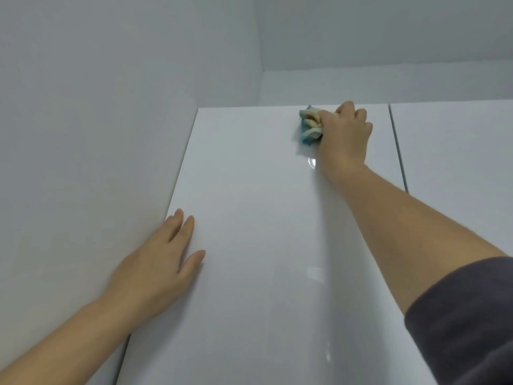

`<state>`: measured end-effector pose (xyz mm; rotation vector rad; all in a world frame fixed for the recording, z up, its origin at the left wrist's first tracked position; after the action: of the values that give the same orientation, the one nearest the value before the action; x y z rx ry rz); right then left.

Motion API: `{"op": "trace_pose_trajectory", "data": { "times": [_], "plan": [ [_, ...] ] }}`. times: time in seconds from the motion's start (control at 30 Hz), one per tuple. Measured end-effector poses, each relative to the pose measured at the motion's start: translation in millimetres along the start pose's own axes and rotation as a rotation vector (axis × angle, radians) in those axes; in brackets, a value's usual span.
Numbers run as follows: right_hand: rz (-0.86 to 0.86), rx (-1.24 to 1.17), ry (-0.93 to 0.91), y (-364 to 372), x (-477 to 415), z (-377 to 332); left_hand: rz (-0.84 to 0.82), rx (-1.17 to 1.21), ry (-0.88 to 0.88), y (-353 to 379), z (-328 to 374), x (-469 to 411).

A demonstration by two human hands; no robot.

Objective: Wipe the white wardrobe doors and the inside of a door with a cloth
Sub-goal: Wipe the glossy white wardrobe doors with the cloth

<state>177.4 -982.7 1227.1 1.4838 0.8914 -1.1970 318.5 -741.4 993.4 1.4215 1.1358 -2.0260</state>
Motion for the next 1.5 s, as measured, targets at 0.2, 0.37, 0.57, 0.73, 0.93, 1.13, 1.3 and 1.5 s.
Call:
{"op": "trace_pose_trajectory", "data": {
  "times": [0.2, 0.37, 0.57, 0.73, 0.93, 1.13, 1.3, 1.5],
  "plan": [
    [-0.028, -0.105, -0.288, 13, 60, -123, -0.002, 0.003, 0.010, 1, -1, -1],
    [-0.221, -0.151, -0.630, 26, 114, -180, 0.005, 0.025, 0.020, 2, -2, -5],
    [-0.130, -0.221, -0.502, -1, 63, -69, -0.014, 0.050, -0.001, 1, -2, -3],
    [-0.064, -0.135, -0.187, -23, 51, 24, -0.031, 0.050, -0.019, 1, -1, -3],
    [-0.159, -0.349, -0.653, -45, 197, -58, -0.044, 0.068, -0.026, 1, 0, -4],
    [-0.473, -0.459, -1.211, -78, 367, -97, -0.083, 0.032, -0.014, 2, 2, -2],
    [-0.359, -0.444, -1.214, -62, 280, -72, -0.071, -0.031, -0.005, 1, 5, 0],
    [-0.104, -0.239, -0.522, -51, 91, 39, -0.050, -0.078, -0.005, 1, 6, 2]
  ]
}}
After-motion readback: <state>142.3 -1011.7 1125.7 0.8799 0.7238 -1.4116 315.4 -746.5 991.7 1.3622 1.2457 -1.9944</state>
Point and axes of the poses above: each hand's wrist, its own x-axis away from the middle knuckle, its own y-axis out of the palm, z = x × y, the point moved 9 cm from there along -x, towards the middle knuckle, and after that the axes turned 3 degrees about -x, right-handed, at the moved point
